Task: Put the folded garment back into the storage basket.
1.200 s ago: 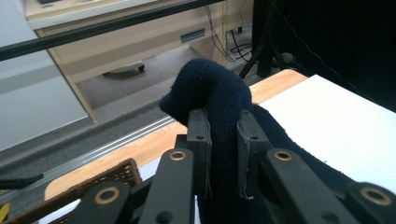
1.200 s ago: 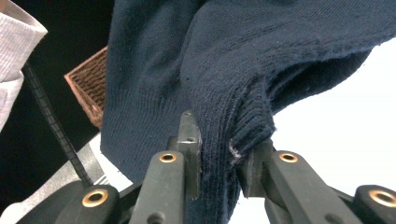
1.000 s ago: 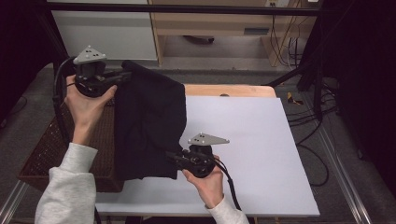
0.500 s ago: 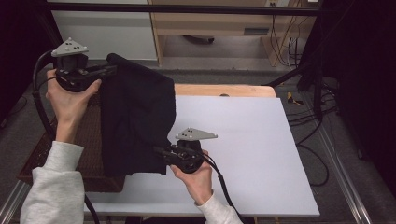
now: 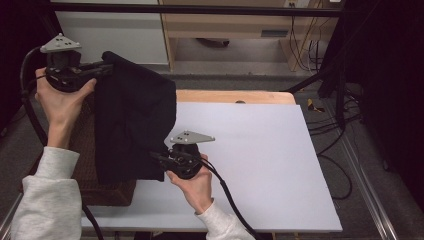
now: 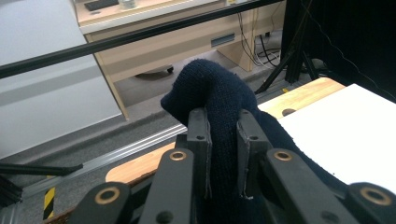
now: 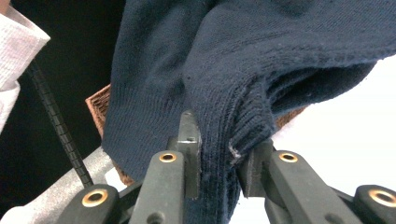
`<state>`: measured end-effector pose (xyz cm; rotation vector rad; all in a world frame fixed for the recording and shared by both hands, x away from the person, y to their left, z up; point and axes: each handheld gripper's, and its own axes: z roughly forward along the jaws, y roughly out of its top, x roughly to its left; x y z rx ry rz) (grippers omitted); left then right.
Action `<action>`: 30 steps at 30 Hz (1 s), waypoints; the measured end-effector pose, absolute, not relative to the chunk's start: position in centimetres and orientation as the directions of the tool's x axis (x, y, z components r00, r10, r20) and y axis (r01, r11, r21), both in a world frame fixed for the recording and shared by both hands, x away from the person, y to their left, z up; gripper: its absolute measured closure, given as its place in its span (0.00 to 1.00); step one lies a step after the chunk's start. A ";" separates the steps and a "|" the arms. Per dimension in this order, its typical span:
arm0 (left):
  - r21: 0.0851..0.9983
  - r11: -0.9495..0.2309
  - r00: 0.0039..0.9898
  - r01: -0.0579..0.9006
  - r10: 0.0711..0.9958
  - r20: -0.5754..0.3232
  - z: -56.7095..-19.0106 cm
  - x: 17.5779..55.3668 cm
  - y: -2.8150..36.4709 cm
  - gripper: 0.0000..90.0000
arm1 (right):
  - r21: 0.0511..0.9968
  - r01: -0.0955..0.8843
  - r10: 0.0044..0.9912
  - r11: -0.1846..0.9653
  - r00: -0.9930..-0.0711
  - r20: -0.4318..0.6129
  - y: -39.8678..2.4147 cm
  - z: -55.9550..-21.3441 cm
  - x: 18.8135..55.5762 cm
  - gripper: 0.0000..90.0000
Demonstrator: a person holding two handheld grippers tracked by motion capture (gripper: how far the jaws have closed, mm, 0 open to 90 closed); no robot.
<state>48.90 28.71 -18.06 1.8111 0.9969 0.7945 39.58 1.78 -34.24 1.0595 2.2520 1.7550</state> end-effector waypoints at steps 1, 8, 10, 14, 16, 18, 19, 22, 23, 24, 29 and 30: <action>0.913 -0.274 0.467 0.302 0.877 0.108 -18.1 49.0 28.9 0.87 | 0.885 0.456 0.567 0.096 -0.755 0.328 2.1 -34.3 39.7 0.83; 0.909 -0.264 0.444 0.322 0.890 0.101 -18.1 49.6 30.8 0.87 | 0.884 0.459 0.557 0.094 -0.760 0.335 4.2 -34.5 40.6 0.83; 0.911 -0.255 0.436 0.324 0.895 0.096 -18.1 49.7 31.4 0.87 | 0.884 0.458 0.555 0.094 -0.761 0.336 4.8 -34.5 40.8 0.83; 0.910 -0.247 0.422 0.333 0.902 0.091 -18.2 49.9 32.6 0.87 | 0.885 0.455 0.552 0.100 -0.765 0.331 6.2 -34.5 41.1 0.83; 0.909 -0.244 0.413 0.338 0.906 0.090 -18.3 50.0 33.2 0.87 | 0.887 0.450 0.550 0.105 -0.769 0.325 6.9 -34.6 41.2 0.83; 0.909 -0.238 0.402 0.343 0.912 0.087 -18.4 50.0 33.9 0.87 | 0.888 0.448 0.549 0.107 -0.771 0.323 7.6 -34.6 41.4 0.83; 0.908 -0.234 0.396 0.347 0.914 0.084 -18.4 50.1 34.3 0.87 | 0.887 0.450 0.547 0.108 -0.772 0.325 8.0 -34.6 41.4 0.83; 0.907 -0.222 0.378 0.357 0.923 0.077 -18.4 50.2 35.3 0.87 | 0.887 0.448 0.546 0.111 -0.773 0.322 9.1 -34.7 41.6 0.83; 0.907 -0.222 0.375 0.359 0.924 0.078 -18.5 50.3 35.6 0.87 | 0.888 0.447 0.546 0.108 -0.773 0.323 9.4 -34.7 41.6 0.83; 0.906 -0.221 0.370 0.360 0.926 0.079 -18.5 50.3 35.9 0.87 | 0.887 0.448 0.547 0.109 -0.773 0.323 9.9 -34.8 41.7 0.82; 0.897 -0.217 0.342 0.386 0.937 0.079 -19.1 51.1 37.6 0.87 | 0.892 0.436 0.551 0.120 -0.777 0.305 12.3 -35.2 41.7 0.82; 0.894 -0.215 0.335 0.392 0.939 0.080 -19.3 51.3 38.0 0.87 | 0.892 0.436 0.551 0.120 -0.777 0.305 12.9 -35.3 41.6 0.82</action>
